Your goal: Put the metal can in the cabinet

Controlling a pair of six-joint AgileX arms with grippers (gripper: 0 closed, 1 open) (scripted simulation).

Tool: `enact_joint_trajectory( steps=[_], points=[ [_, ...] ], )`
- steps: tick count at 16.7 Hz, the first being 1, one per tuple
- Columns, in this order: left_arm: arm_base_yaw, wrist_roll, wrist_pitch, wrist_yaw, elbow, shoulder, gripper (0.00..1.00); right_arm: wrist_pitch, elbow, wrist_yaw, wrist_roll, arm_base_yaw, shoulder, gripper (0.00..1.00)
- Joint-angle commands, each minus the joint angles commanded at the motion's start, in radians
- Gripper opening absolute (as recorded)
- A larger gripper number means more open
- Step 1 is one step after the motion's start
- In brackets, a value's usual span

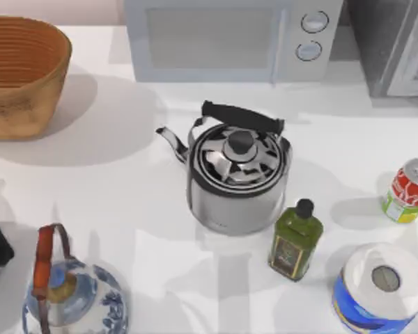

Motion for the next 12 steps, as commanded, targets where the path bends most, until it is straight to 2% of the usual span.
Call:
enact_joint_trajectory(
  steps=[6,12],
  points=[
    [0.000,0.000,0.000,0.000,0.000,0.000,1.00,0.035,0.016,0.027,0.033,0.045,0.111,1.00],
    [0.000,0.000,0.000,0.000,0.000,0.000,1.00,0.193,0.108,0.129,0.127,0.181,0.580,1.00]
  ],
)
